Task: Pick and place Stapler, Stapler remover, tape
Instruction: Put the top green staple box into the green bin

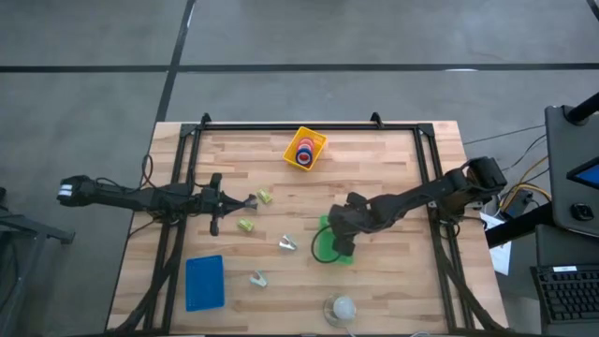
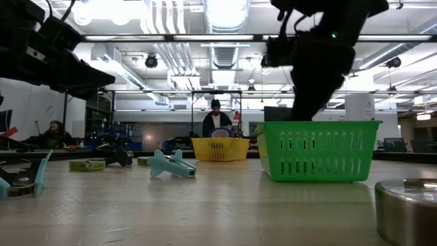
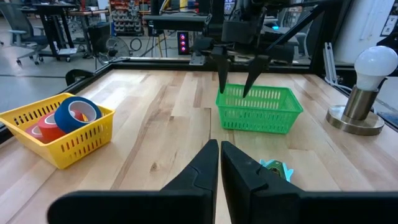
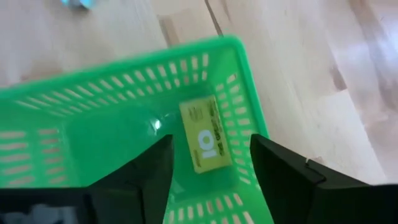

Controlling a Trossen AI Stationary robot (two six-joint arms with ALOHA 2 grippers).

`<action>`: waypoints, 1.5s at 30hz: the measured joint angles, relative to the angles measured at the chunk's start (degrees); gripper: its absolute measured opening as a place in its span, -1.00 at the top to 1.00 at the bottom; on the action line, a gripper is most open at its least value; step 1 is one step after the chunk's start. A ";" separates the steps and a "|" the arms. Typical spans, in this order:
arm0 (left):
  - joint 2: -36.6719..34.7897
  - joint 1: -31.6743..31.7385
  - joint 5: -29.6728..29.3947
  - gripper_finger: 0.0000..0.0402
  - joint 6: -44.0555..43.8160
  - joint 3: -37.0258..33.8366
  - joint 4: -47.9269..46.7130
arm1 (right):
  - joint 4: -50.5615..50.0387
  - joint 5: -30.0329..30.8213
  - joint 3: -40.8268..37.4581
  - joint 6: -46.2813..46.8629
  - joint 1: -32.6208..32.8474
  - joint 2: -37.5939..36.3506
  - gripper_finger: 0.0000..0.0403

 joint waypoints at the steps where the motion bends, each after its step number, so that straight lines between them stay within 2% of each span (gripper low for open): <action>1: 0.02 0.02 0.00 0.88 0.00 0.00 0.00 | 0.02 -0.01 0.62 0.00 0.00 -0.09 -0.06; 9: 0.02 0.01 0.00 0.88 0.02 -0.02 0.03 | 2.14 0.06 7.29 -2.74 0.00 -0.78 -0.06; 18: 0.02 0.00 0.00 0.88 0.02 -0.02 0.03 | 26.17 -0.23 7.55 -6.84 -0.45 -0.21 -0.05; 22: 0.00 0.02 0.00 0.88 0.02 -0.01 0.03 | 31.16 -1.55 8.18 -8.40 -1.71 2.10 -0.07; 30: 0.02 0.00 0.00 0.88 0.00 0.00 0.03 | 31.73 -3.33 12.20 -9.70 -3.87 8.83 -0.14; 33: 0.00 0.00 0.00 0.88 0.02 -0.02 0.03 | 26.25 -4.39 15.18 -9.81 -4.75 11.15 -0.14; 40: 0.04 0.02 0.00 0.88 0.02 -0.02 0.00 | 17.51 -5.02 20.85 -11.36 -4.88 17.17 -0.06; 45: 0.06 0.02 0.00 0.88 0.00 -0.02 0.00 | 17.21 -7.22 23.04 -10.39 -5.17 21.21 0.02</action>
